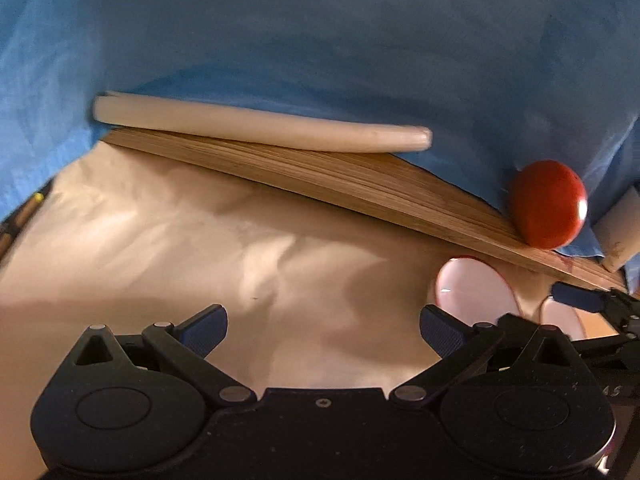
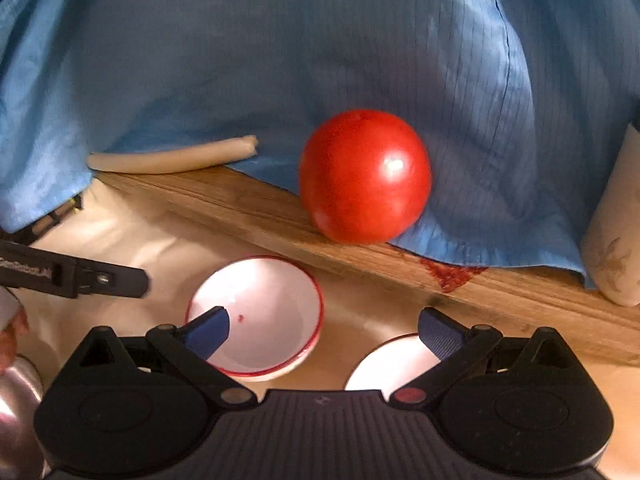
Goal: Organize plates and bowls
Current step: 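Move both tools to the rim of a red-rimmed white bowl, then close the left tool on the white bowl rim while the right tool grips it too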
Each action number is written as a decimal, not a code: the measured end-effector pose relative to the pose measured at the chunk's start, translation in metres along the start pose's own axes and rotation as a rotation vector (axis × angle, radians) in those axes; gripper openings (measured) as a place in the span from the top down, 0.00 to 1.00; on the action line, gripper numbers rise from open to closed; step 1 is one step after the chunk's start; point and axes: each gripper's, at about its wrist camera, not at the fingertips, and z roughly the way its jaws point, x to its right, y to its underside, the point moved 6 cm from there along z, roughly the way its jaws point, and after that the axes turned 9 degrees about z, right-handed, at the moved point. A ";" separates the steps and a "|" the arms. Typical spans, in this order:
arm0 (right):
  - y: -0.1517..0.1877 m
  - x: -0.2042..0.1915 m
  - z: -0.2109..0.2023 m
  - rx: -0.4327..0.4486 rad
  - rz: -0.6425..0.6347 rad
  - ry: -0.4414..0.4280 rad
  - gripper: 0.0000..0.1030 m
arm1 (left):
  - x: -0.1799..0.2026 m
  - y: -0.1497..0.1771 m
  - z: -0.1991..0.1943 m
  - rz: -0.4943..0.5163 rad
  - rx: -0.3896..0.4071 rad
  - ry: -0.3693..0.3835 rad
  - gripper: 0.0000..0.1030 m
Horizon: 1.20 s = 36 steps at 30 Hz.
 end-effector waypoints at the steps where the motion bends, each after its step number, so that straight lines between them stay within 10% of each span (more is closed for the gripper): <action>1: 0.001 0.000 -0.001 0.006 0.000 -0.005 0.01 | 0.003 0.000 0.001 0.005 -0.002 0.007 0.01; 11: -0.001 0.014 -0.008 0.034 0.035 -0.010 0.12 | 0.023 -0.001 0.012 0.055 -0.009 0.017 0.01; 21: 0.003 0.015 -0.007 0.043 0.021 -0.030 0.44 | 0.041 -0.002 0.016 0.099 0.003 0.044 0.10; 36: 0.010 0.010 0.004 0.009 0.053 -0.054 0.71 | 0.055 -0.002 0.019 0.107 -0.025 0.141 0.68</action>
